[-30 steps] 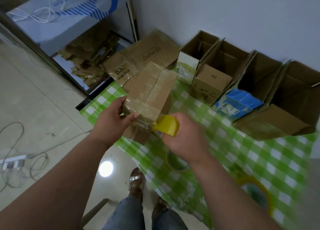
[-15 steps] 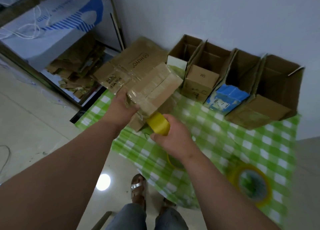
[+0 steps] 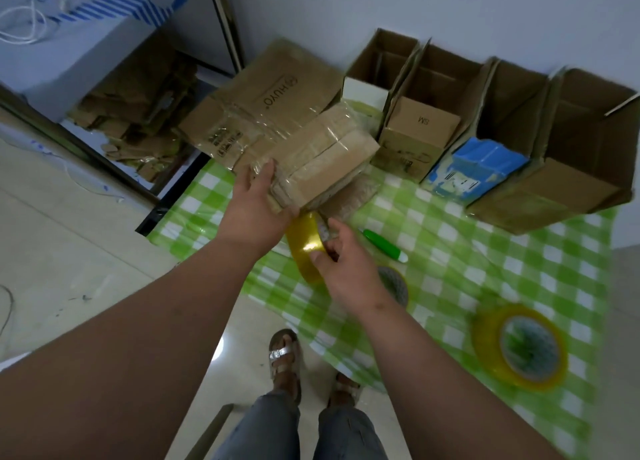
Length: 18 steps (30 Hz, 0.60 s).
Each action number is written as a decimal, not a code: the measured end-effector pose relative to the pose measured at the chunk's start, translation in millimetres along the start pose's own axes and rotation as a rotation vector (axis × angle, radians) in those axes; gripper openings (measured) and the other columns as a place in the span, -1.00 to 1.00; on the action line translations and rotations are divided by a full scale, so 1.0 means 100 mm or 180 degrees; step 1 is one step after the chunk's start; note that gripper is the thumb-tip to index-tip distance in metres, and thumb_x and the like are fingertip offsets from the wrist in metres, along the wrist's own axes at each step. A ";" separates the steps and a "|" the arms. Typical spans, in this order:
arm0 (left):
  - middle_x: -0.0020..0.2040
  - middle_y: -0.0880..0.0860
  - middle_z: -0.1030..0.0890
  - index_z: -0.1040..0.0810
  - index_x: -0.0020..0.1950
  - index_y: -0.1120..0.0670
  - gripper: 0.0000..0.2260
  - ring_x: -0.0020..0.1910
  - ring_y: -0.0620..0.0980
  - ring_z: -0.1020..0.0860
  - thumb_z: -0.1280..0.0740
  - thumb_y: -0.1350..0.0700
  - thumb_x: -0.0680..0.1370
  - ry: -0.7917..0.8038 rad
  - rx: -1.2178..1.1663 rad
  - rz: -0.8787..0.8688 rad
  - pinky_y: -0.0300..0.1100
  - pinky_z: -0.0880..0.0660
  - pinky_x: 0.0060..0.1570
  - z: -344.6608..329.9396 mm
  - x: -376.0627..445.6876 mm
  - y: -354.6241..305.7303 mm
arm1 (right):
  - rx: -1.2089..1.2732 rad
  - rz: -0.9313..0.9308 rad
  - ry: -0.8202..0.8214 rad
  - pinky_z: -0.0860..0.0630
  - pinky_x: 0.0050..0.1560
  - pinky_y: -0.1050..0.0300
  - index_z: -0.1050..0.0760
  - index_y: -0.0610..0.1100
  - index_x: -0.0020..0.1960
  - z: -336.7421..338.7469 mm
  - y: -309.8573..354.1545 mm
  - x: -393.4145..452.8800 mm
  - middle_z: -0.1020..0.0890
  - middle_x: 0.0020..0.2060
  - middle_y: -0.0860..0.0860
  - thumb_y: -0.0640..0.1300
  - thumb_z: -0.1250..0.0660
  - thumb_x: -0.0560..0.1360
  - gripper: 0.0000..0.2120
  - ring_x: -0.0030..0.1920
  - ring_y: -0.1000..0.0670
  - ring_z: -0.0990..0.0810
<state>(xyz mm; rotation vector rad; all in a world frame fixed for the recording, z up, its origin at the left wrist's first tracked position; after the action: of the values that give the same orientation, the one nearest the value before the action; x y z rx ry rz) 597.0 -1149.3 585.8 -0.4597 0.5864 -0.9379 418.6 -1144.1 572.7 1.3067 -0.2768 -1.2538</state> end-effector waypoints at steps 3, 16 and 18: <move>0.58 -0.02 0.05 -0.07 0.60 -0.14 -0.23 0.49 0.13 -0.27 -0.43 -0.11 0.51 -0.0042 0.0127 -0.0069 -0.08 -0.32 0.34 0.00 0.03 0.01 | -0.0268 0.0052 0.0091 -0.46 0.26 0.06 -0.33 -0.04 0.48 -0.05 0.00 0.01 -0.57 0.27 -0.02 -0.05 -0.30 0.60 -0.53 0.24 -0.02 -0.55; 0.61 0.00 0.11 0.02 0.62 -0.03 -0.32 0.48 0.14 -0.28 -0.29 -0.05 0.62 0.0039 -0.0021 -0.0294 -0.10 -0.32 0.32 -0.10 0.11 0.01 | 0.0145 -0.0054 0.0091 -0.52 0.21 -0.04 -0.42 -0.07 0.39 0.00 -0.05 0.07 -0.61 0.16 -0.01 -0.06 -0.25 0.63 -0.65 0.15 0.00 -0.58; 0.62 -0.04 0.12 0.04 0.62 -0.03 -0.34 0.47 0.11 -0.32 -0.26 -0.05 0.63 0.0039 -0.0136 -0.0265 -0.05 -0.36 0.35 -0.12 0.09 0.02 | 0.0075 -0.0051 0.0098 -0.52 0.14 0.03 -0.45 -0.07 0.36 0.01 -0.07 0.09 -0.62 0.11 0.01 -0.03 -0.25 0.62 -0.67 0.09 0.01 -0.59</move>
<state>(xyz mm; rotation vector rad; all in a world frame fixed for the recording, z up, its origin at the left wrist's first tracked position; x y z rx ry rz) 595.1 -1157.2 573.2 -0.5203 0.6029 -1.0095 417.3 -1150.6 562.6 1.3498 -0.2603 -1.2461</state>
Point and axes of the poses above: each hand's wrist, its own x-axis towards the middle knuckle, its own z-axis out of the back of the hand, y = z × x, the point moved 7 cm from there along x, towards the middle knuckle
